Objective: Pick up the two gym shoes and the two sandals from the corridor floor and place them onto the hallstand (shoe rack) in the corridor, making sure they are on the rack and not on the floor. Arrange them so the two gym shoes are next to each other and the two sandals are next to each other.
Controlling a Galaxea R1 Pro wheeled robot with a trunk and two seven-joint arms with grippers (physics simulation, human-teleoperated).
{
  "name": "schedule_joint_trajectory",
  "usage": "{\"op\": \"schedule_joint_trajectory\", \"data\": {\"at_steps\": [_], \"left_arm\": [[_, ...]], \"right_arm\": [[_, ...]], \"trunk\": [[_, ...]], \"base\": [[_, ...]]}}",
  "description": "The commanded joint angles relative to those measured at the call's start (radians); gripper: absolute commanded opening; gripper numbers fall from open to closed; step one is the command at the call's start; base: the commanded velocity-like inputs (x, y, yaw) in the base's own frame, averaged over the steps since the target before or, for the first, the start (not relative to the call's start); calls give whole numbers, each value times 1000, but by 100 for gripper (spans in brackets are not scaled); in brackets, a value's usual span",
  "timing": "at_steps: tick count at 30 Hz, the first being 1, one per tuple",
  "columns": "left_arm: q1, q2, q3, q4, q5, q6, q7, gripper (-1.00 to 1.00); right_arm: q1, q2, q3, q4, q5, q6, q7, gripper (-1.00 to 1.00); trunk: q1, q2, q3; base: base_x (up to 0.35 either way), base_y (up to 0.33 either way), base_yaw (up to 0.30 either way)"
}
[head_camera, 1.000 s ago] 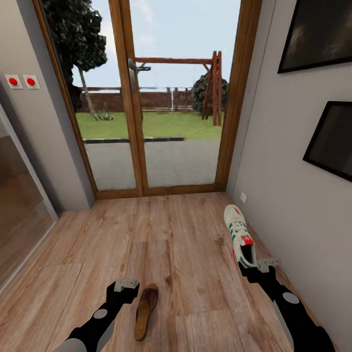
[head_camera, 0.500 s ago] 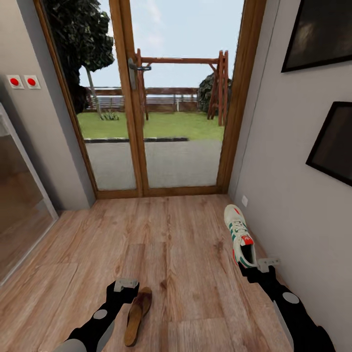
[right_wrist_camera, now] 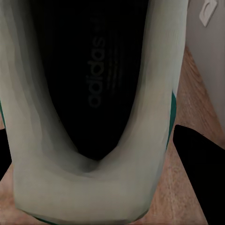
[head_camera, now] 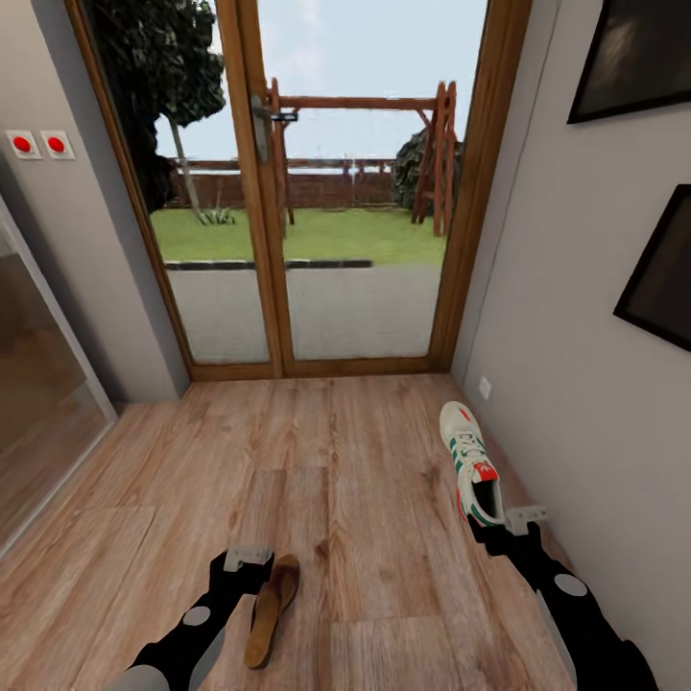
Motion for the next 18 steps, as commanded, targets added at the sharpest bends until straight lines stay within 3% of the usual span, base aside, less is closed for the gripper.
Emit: {"op": "schedule_joint_trajectory", "data": {"at_steps": [1, 18], "left_arm": [[-1, 0, 9, 1, -8, -3, -5, 100], [-1, 6, 13, 2, -8, -3, -5, 100]], "right_arm": [[-1, 1, -4, 0, 10, -3, 6, -100], [-1, 0, -4, -1, 10, -3, 6, -100]], "trunk": [[0, -1, -5], [8, -5, -71]], "base": [[0, 0, 0], [0, 0, 0]]}}
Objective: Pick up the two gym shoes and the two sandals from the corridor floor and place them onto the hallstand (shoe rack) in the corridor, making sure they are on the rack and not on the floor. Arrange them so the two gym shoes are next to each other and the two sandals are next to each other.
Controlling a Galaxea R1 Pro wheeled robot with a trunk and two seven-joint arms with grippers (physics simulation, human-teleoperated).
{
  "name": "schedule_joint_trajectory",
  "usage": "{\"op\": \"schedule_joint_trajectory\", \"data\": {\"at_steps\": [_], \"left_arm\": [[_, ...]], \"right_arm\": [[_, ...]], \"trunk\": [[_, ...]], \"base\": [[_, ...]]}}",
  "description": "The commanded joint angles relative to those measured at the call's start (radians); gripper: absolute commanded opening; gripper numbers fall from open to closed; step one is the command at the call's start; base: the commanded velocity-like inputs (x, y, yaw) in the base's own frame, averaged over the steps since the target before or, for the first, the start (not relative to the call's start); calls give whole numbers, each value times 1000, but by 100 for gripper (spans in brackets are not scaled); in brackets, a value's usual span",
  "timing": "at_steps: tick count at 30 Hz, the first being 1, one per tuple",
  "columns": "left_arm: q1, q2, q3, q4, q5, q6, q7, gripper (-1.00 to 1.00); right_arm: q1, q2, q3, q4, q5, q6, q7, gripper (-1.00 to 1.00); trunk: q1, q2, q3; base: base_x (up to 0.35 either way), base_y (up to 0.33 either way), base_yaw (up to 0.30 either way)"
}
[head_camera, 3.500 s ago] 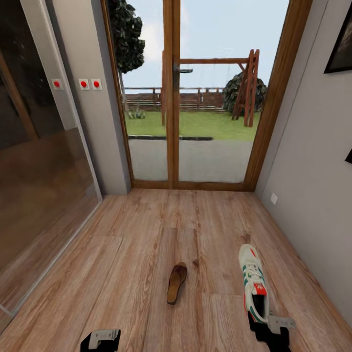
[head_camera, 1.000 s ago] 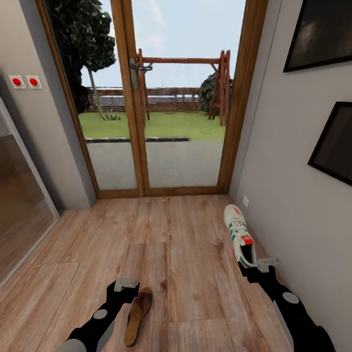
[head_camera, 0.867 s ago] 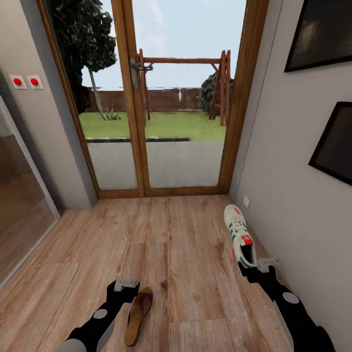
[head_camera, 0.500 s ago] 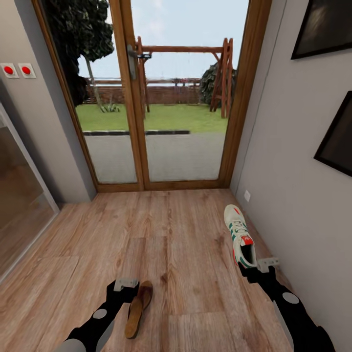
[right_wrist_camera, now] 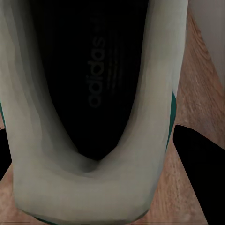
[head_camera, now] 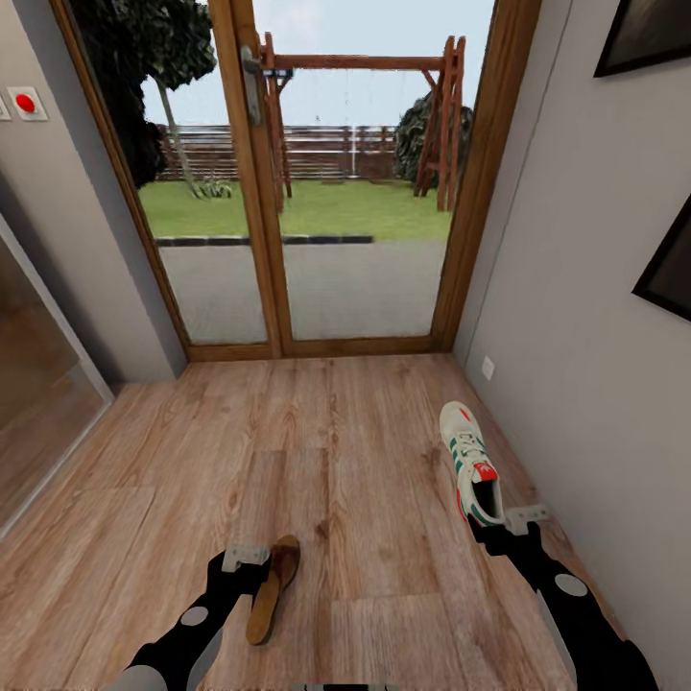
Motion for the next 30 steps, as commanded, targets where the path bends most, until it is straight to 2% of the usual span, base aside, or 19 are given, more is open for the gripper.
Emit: {"op": "schedule_joint_trajectory", "data": {"at_steps": [1, 8, 20, 22, 25, 30], "left_arm": [[-1, -1, 8, 0, -8, -3, -5, 100], [-1, -1, 6, 0, -9, -2, -6, 100], [1, -2, -3, 0, -13, -4, 2, 100], [6, -3, 1, 9, -9, -92, 5, 100], [6, -4, 5, 13, -7, -171, 5, 100], [6, -4, 6, 13, -6, -190, 6, 100]], "right_arm": [[-1, 1, -4, -1, 10, -2, 6, -100], [-1, 1, -5, -2, 10, -1, 5, -100], [-1, 0, -6, -10, 8, 1, 5, -100], [-1, 0, -6, -10, 8, 1, 5, -100], [-1, 0, -6, -11, 8, 0, 5, -100], [-1, 0, -7, -12, 8, 0, 5, -100]], "trunk": [[0, -1, -5], [3, -2, -35], [9, -5, -99], [10, -6, -110], [11, -6, -126], [13, -7, -154]], "base": [[0, 0, 0], [0, 0, 0], [0, 0, 0], [0, 0, 0], [0, 0, 0], [0, 0, 2]]}}
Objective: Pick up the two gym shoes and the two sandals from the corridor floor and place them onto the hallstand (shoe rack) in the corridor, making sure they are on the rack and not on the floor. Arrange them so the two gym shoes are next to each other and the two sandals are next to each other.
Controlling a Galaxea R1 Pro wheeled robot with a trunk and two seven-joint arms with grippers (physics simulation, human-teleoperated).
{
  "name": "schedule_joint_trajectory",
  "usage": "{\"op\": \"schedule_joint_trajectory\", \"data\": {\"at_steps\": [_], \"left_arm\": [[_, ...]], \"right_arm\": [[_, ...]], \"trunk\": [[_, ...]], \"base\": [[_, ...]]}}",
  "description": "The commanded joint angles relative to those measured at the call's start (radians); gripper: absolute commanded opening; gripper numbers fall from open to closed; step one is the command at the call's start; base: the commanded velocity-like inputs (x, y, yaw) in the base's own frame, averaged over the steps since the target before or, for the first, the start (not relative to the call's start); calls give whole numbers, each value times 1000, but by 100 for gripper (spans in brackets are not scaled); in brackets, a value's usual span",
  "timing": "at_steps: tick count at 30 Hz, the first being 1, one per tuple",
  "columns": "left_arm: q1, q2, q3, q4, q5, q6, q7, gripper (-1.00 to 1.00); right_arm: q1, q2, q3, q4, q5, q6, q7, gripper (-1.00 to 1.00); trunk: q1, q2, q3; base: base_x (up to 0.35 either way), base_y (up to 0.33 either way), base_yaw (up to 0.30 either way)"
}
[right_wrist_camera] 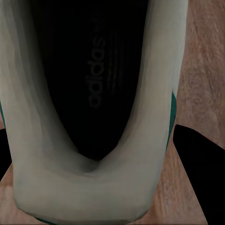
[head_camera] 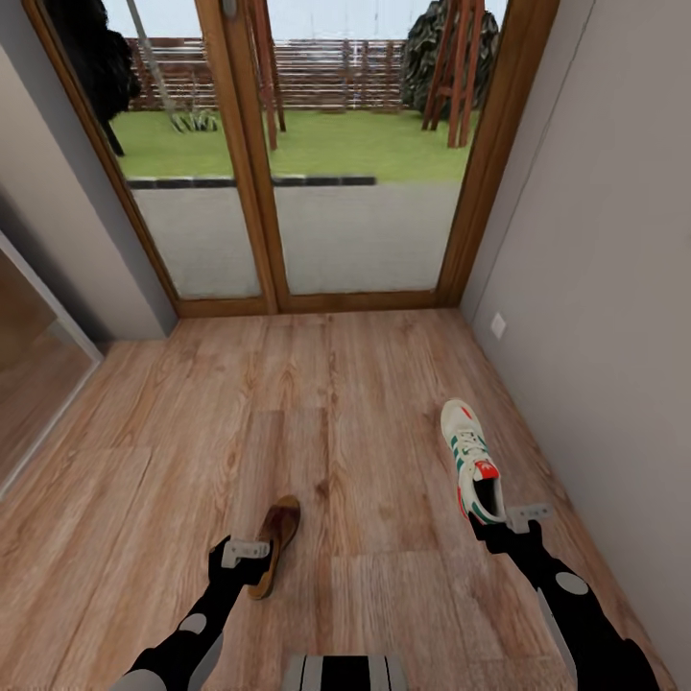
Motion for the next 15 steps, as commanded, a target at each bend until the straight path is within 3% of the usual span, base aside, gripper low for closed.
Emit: {"op": "schedule_joint_trajectory", "data": {"at_steps": [1, 6, 8, 13, 14, 15], "left_arm": [[0, -1, 9, 0, -7, -4, -4, 100], [-1, -2, 9, 1, -7, -7, -4, 100], [-1, -5, 8, 1, -7, -8, -5, 100], [-1, -6, 7, 2, -7, -8, -5, 100], [-1, -7, 7, 2, -7, -9, -5, 100], [-1, -7, 7, 1, -7, -9, -5, 100]], "right_arm": [[-1, 1, -4, 0, 10, -3, 6, -100], [-1, 1, -4, -4, 9, -3, 6, -100], [-1, -1, -5, -57, 8, 1, 6, -100], [-1, 1, -4, -253, 5, 138, 7, -100], [-1, 2, -3, -364, 4, 226, 8, -100], [-1, 3, -3, -396, 4, 254, 8, -100]], "trunk": [[0, -1, -6], [2, -2, -33], [3, -2, -44], [6, -3, -71], [6, -4, -77], [6, -4, -81]], "base": [[0, 0, 22], [0, 0, 47], [0, 0, 63], [0, 0, 66], [0, 0, 42], [0, 0, 27]]}}
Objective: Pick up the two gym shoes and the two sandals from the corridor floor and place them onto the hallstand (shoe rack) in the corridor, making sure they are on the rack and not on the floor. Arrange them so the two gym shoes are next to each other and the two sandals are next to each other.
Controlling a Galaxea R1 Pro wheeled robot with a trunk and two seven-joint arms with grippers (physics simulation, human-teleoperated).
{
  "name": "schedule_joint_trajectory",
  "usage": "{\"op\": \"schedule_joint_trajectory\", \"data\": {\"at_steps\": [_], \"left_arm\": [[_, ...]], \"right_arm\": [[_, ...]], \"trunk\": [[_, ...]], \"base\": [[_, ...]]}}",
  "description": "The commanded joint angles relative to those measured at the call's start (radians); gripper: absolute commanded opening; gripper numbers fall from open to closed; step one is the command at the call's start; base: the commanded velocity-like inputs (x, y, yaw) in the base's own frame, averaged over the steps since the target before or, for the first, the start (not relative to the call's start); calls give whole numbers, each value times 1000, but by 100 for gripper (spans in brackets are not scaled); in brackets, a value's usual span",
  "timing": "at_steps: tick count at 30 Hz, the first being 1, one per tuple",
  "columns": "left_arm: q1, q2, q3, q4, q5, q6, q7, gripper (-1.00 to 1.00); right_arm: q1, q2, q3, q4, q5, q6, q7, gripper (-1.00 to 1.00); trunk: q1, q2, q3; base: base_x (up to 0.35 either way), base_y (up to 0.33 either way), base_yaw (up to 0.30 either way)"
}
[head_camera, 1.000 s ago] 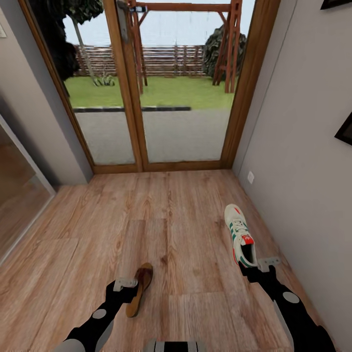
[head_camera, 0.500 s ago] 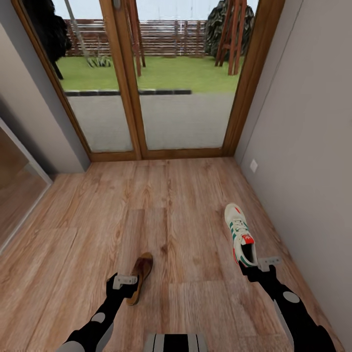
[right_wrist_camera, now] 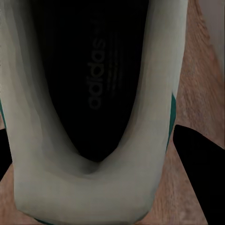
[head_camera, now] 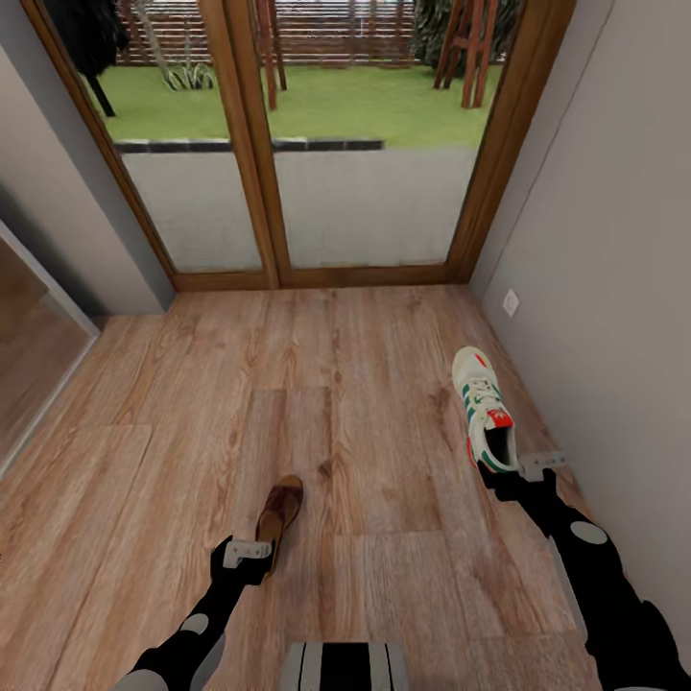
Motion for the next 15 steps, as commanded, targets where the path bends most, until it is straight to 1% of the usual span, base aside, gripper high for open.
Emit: {"op": "schedule_joint_trajectory", "data": {"at_steps": [1, 2, 4, 15], "left_arm": [[0, -1, 9, 0, -7, -3, -4, 100], [0, -1, 9, 1, -7, -3, -4, 100], [0, -1, 9, 0, -7, -2, -4, 100], [0, 1, 10, -1, -7, -2, -4, 100]], "right_arm": [[0, 1, -1, -24, 12, 26, 8, -100], [0, 2, -1, -41, 12, 46, 7, -100], [0, 5, -1, -51, 13, 59, 7, -100], [3, 6, -1, -53, 16, 66, 8, -100]], "trunk": [[0, -1, -5], [1, -1, -9], [2, -1, -17], [7, -4, -60]], "base": [[0, 0, 17], [0, 0, 9], [0, 0, 4], [0, 0, 0]]}}
